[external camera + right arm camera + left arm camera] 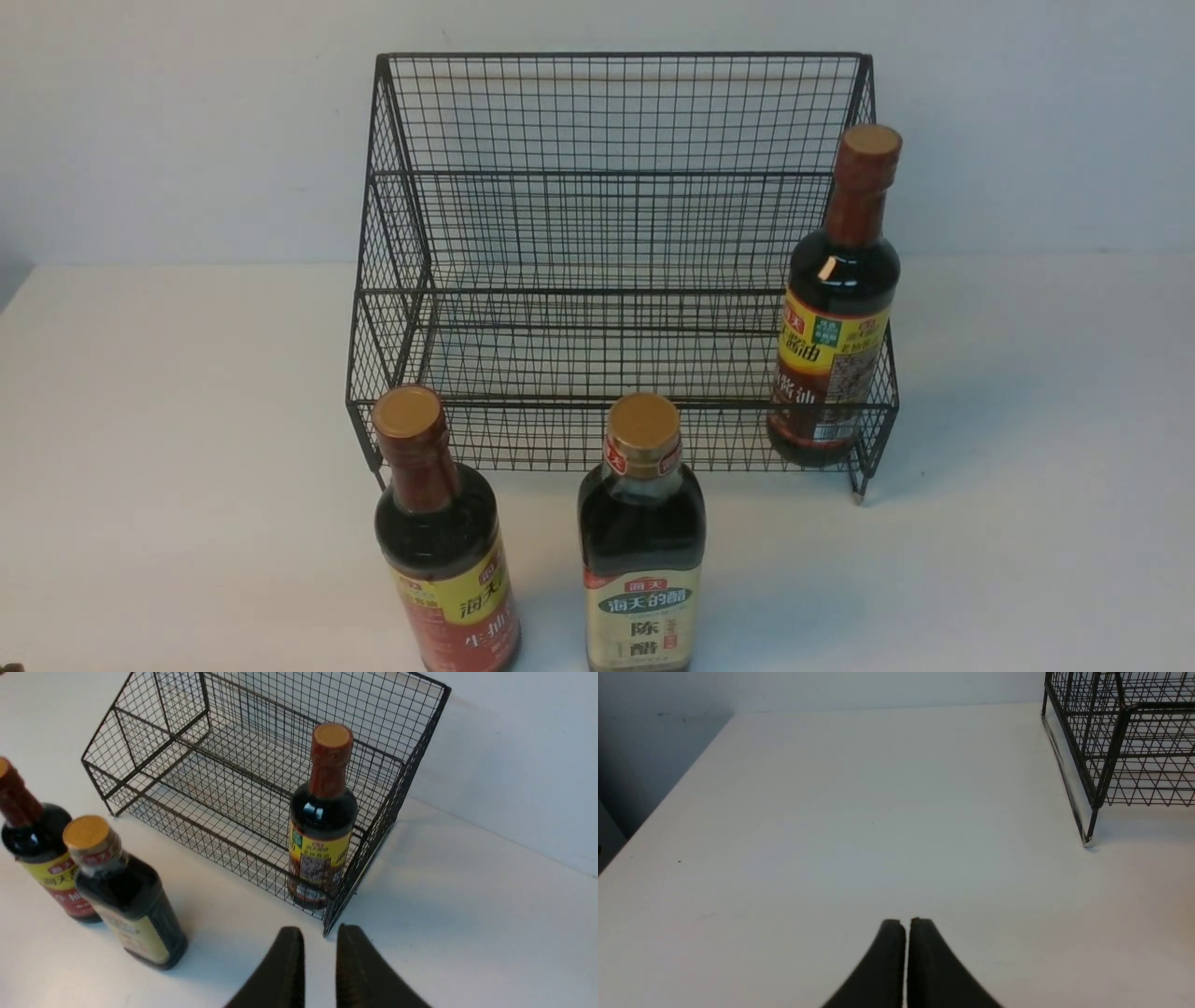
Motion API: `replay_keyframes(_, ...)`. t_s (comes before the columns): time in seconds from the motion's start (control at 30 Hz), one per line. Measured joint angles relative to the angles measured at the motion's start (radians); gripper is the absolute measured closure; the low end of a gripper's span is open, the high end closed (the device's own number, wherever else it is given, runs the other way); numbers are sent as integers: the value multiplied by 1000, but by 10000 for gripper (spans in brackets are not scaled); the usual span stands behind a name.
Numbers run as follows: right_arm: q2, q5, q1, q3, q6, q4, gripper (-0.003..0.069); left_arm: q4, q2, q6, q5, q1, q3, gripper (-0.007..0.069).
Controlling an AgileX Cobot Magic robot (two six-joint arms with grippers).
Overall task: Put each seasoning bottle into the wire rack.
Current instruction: Use the left arm to grab the condiment bottle closest to it
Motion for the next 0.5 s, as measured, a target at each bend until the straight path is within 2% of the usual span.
replay_keyframes(0.1, -134, -8, 0, 125, 0, 0, 656, 0, 0, 0, 0, 0, 0, 629)
replay_keyframes(0.17, -196, -43, 0, 197, -3, 0, 665, 0, 0, 0, 0, 0, 0, 629)
replay_keyframes(0.2, -287, -144, 0, 321, -12, 0, 671, 0, 0, 0, 0, 0, 0, 629)
replay_keyframes(0.23, -297, -144, 0, 336, -13, 0, 671, 0, 0, 0, 0, 0, 0, 629)
replay_keyframes(0.3, -408, -335, 0, 539, -16, 11, 673, 0, 0, 0, 0, 0, 0, 629)
replay_keyframes(0.33, -432, -367, 0, 570, -16, 14, 673, 0, 0, 0, 0, 0, 0, 629)
replay_keyframes(0.37, -496, -517, 0, 705, -16, 30, 673, 0, 0, 0, 0, 0, 0, 629)
replay_keyframes(0.4, -526, -591, 0, 773, -17, 41, 673, 0, 0, 0, 0, 0, 0, 629)
replay_keyframes(0.43, -531, -591, 0, 786, -17, 42, 673, 0, 0, 0, 0, 0, 0, 629)
replay_keyframes(0.5, -573, -755, 0, 901, -21, 56, 673, 0, 0, 0, 0, 0, 0, 629)
